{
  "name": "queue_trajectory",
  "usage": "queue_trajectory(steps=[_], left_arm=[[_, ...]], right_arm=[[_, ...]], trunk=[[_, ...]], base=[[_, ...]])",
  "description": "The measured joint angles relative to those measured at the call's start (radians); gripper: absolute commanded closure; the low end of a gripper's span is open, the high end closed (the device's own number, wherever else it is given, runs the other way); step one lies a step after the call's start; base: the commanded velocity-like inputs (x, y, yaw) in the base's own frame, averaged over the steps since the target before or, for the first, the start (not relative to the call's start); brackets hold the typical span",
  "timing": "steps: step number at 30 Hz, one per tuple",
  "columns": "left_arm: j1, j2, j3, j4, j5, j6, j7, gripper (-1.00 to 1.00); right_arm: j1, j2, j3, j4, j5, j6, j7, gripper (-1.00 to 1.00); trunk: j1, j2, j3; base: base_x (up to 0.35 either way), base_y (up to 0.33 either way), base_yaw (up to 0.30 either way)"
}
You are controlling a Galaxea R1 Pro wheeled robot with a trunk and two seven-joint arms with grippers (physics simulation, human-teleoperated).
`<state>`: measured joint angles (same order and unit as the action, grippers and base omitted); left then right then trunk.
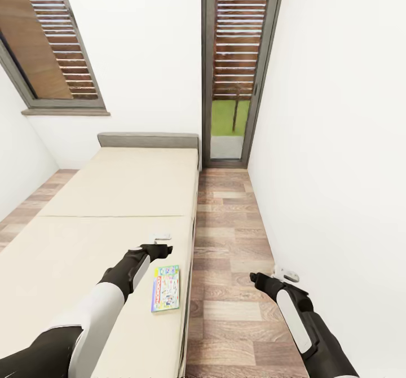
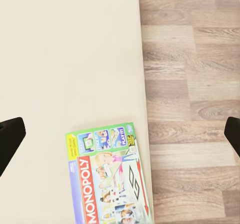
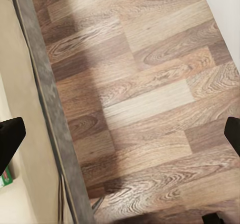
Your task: Put all the toys in the child's room - the three board games (two on the bed and one on the table), the two jigsaw puzzles on the table, and the tennis ball on the table - inside the toy box on the table in the child's room.
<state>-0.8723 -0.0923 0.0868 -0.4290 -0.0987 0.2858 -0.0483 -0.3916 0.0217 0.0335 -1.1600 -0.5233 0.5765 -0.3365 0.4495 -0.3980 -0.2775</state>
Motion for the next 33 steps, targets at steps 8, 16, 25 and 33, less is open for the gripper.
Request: queue_trajectory(steps=[8,16,25,33], left_arm=[[0.0,0.0,0.0,0.0,0.0,0.0,0.0,-1.0],[0.0,0.0,0.0,0.0,0.0,0.0,0.0,-1.0],[0.0,0.0,0.0,0.0,0.0,0.0,0.001,-1.0],[0.0,0.0,0.0,0.0,0.0,-0.001,0.0,-1.0]], right_arm=[[0.0,-0.001,0.0,0.0,0.0,0.0,0.001,-1.0],[0.0,0.0,0.0,0.0,0.001,0.0,0.001,-1.0],[0.0,0.0,0.0,0.0,0.002,0.001,0.001,-1.0],[0.0,0.003,0.001,0.0,0.002,0.001,0.001,-1.0]], trunk=[[0.0,0.0,-0.013],[0.0,0.0,-0.026],[0.0,0.0,-0.041],[0.0,0.0,-0.054]], base=[[0.0,0.0,0.0],[0.0,0.0,0.0],[0.0,0.0,0.0],[0.0,0.0,0.0]])
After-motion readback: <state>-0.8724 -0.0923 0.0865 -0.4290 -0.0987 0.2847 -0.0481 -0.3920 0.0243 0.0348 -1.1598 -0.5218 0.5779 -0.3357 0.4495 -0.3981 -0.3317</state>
